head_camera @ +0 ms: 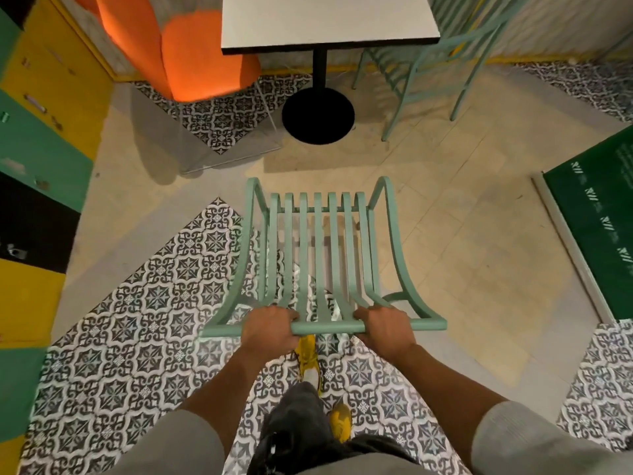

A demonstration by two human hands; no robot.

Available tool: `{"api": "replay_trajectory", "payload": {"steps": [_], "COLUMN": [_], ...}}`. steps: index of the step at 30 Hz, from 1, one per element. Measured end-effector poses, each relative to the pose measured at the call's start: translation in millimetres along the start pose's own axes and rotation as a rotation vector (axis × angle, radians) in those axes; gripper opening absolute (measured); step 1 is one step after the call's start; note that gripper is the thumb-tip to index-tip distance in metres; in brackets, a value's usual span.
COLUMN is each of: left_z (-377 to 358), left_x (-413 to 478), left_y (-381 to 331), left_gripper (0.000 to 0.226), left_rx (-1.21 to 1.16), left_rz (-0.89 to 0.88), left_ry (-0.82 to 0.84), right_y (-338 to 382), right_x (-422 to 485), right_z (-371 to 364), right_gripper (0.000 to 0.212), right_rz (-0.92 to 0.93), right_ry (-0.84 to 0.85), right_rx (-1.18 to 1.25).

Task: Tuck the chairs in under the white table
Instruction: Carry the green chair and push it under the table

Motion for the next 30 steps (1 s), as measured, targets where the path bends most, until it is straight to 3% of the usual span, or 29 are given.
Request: {"api": "replay_trajectory", "payload": {"steps": [4, 20, 26, 30], "left_z": [15.9, 71.7, 95.8, 111.6], "left_x": [28.9, 146.0, 193.6, 226.9], "left_y": [2.8, -9.8, -27.7, -33.1], "left_gripper": [0.047, 0.034, 0.034, 0.033], "left_rx": [0.011, -0.020, -0.013, -0.086], "left_rz": [0.009, 0.004, -0.002, 0.092], "left_ry": [0.049, 0.134, 0.075, 0.064], "right_y": [-10.7, -70.2, -108.9, -130.7], "right_x": [25.4, 130.4, 174.3, 205.8], "right_z": [17.6, 60.2, 75.5, 88.9], "right_gripper": [0.039, 0.042, 0.036, 0.034], "right_rz": [-0.003, -0.003, 0.039, 0.110], "right_ry": [0.066, 0.063, 0.054, 0.052], "right_rx": [0.048, 0.033, 0.018, 0.010]}}
Point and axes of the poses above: each hand's wrist, its own x-axis towards the middle knuckle, its own z-axis out of the back of the hand, y = z × x, the point moved 9 cm from there along x, towards the middle knuckle, and after that the axes turned 11 degrees about -x, right-handed, at the moved point
